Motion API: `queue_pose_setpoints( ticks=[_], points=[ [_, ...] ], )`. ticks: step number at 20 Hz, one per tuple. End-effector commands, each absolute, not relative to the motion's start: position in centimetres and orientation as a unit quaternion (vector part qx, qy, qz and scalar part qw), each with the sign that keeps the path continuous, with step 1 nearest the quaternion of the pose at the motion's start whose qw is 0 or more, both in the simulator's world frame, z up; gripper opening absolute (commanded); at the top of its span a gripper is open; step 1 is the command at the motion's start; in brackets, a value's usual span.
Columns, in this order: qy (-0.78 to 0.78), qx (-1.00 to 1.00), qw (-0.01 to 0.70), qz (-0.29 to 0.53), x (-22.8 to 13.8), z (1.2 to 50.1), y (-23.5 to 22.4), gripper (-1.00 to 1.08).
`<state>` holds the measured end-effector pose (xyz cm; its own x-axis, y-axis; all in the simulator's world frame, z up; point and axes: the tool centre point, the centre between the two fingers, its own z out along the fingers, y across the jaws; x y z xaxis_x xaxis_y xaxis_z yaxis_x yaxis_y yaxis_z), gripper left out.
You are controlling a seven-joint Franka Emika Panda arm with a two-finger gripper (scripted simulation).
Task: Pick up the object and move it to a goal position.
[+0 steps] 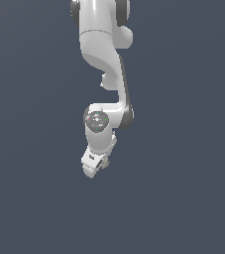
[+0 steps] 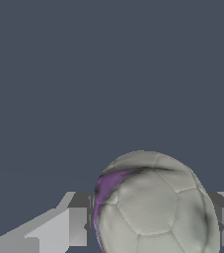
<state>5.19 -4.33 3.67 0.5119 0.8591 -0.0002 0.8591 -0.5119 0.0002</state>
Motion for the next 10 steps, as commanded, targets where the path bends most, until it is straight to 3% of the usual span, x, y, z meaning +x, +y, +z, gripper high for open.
queue_pose_setpoints(
  ticks=[1, 10],
  points=[
    [0.494, 0.869, 0.0, 0.0, 5.2, 3.7, -4.4, -1.0],
    [0.494, 0.869, 0.0, 0.0, 4.7, 6.4, -5.2, -1.0]
  ],
)
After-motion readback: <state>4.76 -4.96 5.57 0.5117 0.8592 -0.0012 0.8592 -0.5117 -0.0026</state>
